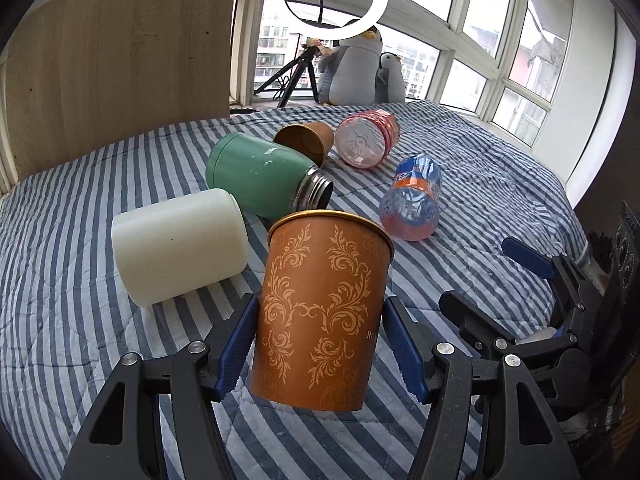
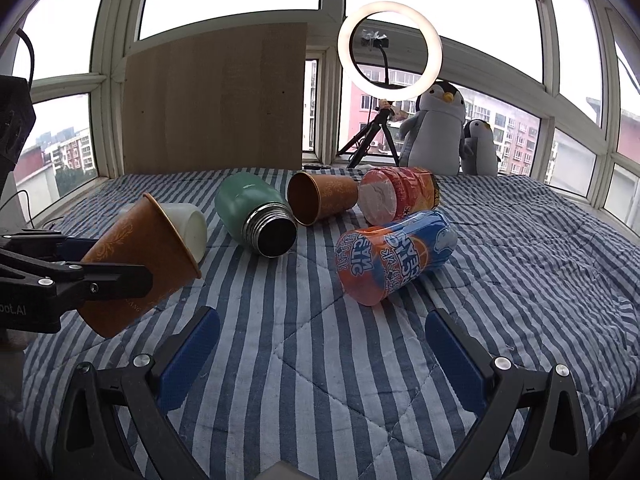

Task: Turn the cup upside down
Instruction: 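Close the left gripper on the orange cup and lift it, then roll the left gripper to turn the orange cup mouth-down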

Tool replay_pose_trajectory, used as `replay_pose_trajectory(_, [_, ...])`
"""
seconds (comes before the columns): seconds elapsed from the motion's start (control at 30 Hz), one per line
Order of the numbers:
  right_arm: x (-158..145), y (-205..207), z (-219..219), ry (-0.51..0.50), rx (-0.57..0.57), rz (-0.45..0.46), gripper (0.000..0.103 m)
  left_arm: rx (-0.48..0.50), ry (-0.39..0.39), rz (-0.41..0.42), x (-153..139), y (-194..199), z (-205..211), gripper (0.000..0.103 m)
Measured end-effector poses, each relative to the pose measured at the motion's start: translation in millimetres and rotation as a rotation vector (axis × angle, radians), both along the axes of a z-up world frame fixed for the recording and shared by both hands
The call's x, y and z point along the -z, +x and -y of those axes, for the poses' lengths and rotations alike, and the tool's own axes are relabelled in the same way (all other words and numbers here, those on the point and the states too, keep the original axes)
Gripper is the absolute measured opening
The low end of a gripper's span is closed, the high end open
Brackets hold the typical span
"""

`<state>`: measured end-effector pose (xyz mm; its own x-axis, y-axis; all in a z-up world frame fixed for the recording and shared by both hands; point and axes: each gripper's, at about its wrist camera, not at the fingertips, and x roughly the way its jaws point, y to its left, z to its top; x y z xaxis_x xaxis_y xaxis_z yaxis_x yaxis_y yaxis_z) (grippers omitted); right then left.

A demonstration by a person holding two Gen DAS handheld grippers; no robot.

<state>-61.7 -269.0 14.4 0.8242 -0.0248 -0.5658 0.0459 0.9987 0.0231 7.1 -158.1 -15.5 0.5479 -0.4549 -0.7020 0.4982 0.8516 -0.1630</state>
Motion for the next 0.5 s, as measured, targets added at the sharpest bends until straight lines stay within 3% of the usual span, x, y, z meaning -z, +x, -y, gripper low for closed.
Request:
replay_pose_trajectory(0.4, [-4,-18,12,-0.042,-0.048,0.009,0.101,0.051,0.038,-0.048,24,16,25,0.068])
replay_pose_trajectory(0.5, [-4,-18,11,-0.065,-0.08,0.006,0.097,0.058,0.04,-0.05,26,18,23,0.068])
